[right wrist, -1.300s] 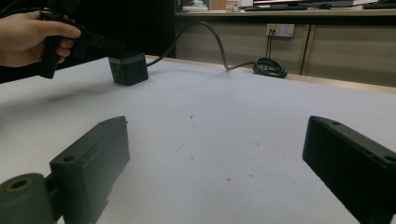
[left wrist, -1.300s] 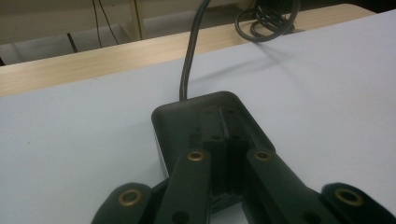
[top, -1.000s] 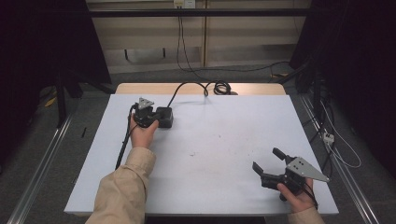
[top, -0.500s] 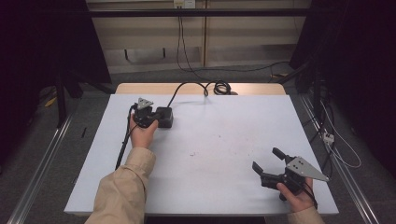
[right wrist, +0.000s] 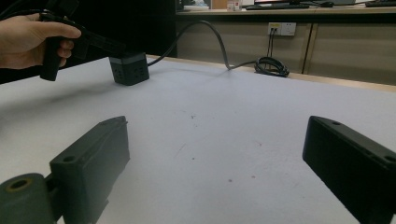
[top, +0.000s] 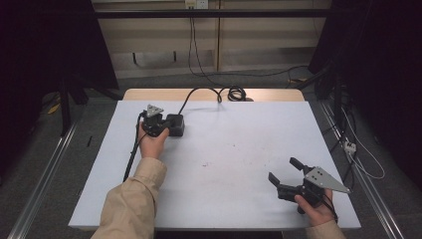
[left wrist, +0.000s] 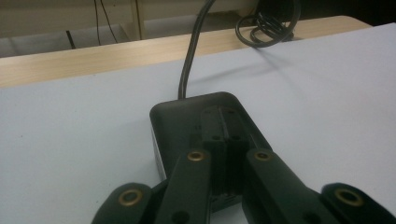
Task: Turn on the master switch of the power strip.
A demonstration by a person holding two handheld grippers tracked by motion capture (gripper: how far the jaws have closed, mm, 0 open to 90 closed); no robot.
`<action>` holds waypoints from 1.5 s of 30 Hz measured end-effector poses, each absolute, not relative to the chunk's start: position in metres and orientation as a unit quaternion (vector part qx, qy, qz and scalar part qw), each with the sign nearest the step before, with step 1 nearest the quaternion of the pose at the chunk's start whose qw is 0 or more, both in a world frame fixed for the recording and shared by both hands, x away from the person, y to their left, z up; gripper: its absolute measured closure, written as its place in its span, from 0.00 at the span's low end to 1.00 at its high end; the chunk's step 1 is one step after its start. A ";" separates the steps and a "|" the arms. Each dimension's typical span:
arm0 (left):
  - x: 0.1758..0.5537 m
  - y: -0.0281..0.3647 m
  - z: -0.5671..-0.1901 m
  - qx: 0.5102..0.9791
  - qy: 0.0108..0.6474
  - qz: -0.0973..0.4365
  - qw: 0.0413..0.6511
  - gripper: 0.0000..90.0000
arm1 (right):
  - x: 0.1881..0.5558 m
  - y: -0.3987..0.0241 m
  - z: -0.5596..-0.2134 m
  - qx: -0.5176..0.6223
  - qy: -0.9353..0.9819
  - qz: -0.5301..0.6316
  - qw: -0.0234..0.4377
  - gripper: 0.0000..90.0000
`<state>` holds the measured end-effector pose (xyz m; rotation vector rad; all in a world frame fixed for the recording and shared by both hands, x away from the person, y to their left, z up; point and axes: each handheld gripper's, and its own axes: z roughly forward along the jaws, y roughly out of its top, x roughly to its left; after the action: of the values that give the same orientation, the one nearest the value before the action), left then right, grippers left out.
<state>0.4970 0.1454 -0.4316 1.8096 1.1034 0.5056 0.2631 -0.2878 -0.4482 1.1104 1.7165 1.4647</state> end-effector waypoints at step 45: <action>0.497 0.144 -0.429 0.730 0.461 0.212 0.458 0.98 | 0.265 -0.287 -0.448 0.417 0.650 0.555 0.308 0.07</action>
<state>0.4966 0.1443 -0.4292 1.7975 1.1364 0.5214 0.2653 -0.2870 -0.4477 1.1033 1.7191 1.4673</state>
